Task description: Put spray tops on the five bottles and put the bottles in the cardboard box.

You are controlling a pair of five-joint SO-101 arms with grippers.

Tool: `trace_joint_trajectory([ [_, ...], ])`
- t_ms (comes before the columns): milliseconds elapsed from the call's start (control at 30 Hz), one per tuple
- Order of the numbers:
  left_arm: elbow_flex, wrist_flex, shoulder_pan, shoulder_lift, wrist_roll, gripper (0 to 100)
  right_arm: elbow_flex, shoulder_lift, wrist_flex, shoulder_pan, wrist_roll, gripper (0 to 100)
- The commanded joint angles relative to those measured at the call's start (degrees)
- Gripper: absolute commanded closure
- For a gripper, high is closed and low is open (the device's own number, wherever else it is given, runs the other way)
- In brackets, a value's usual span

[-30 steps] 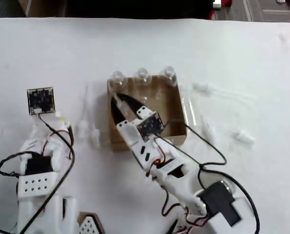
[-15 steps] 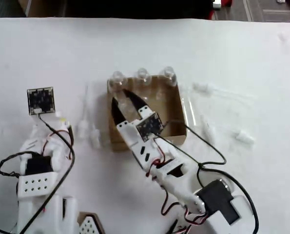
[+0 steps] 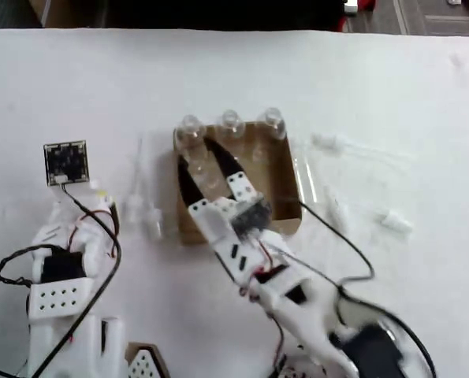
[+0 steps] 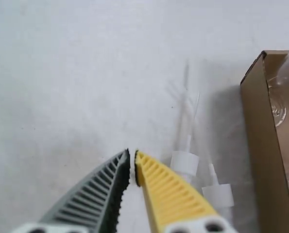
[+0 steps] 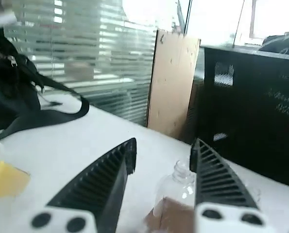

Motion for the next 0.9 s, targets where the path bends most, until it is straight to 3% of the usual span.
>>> trace_joint_trajectory([
  [0,-0.6,-1.8,0.5,-0.9,-0.8,97,3.8,-22.5,7.2,4.5,-0.4,89.2],
  [133,-0.4,-1.8,0.3,-0.9,-0.8,97,2.5,-42.3,30.0,11.8,-0.5,97.8],
  [300,-0.4,-1.8,0.2,-0.9,-0.8,97,0.6,-66.2,59.1,17.9,-0.5,98.3],
  [467,-0.4,-1.8,0.2,-0.9,-0.8,97,0.6,-84.8,81.1,21.6,-0.1,98.2],
  [567,-0.4,-1.8,0.2,-0.9,-0.8,97,-0.6,-81.6,85.8,24.8,-0.1,98.2],
  [867,-0.4,-1.4,0.1,-0.9,-0.8,97,3.3,-84.0,86.5,36.7,-0.5,98.1],
])
